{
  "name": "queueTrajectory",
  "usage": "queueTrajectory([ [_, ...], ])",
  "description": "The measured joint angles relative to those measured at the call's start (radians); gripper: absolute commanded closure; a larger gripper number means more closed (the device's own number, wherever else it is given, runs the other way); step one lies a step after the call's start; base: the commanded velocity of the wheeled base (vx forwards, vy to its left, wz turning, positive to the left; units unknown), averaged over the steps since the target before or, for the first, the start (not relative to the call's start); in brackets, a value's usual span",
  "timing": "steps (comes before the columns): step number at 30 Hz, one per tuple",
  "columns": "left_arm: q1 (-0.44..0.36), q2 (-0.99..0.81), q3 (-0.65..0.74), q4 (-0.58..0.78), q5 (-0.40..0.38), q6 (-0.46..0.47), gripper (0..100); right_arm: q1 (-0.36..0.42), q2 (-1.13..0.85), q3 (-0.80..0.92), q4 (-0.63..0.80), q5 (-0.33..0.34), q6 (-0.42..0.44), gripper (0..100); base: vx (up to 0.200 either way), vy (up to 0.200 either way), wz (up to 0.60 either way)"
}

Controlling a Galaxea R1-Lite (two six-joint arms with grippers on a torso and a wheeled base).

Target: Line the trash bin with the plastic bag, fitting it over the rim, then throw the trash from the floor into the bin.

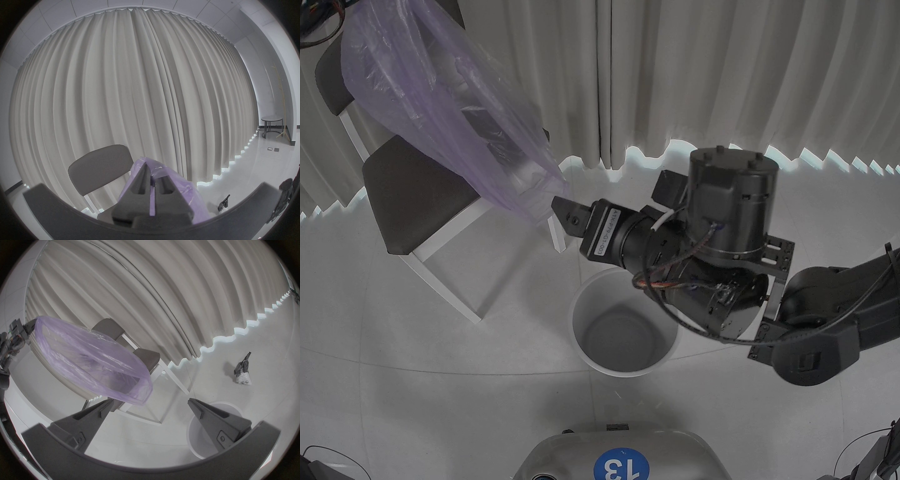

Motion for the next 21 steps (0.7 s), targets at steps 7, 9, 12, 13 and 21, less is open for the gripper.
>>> queueTrajectory([
  [7,0.000,0.000,-0.004,0.001,-0.001,0.001,100,0.013,0.054,-0.021,-0.008,-0.012,0.003,0,0.000,0.000,0.00],
  [9,0.000,0.000,-0.006,0.001,-0.001,0.001,100,0.013,0.065,-0.035,-0.008,-0.012,0.004,0,0.000,0.000,0.00],
  [12,0.000,-0.001,-0.006,0.001,-0.001,0.002,100,0.011,0.082,-0.054,-0.009,-0.014,0.005,0,0.000,0.000,0.00],
  [13,0.000,-0.001,-0.006,0.001,-0.001,0.002,100,0.010,0.088,-0.060,-0.009,-0.014,0.007,0,0.000,0.000,0.00],
  [21,0.000,-0.001,-0.006,0.002,0.000,0.002,100,0.008,0.139,-0.111,-0.013,-0.017,0.020,0,0.000,0.000,0.00],
])
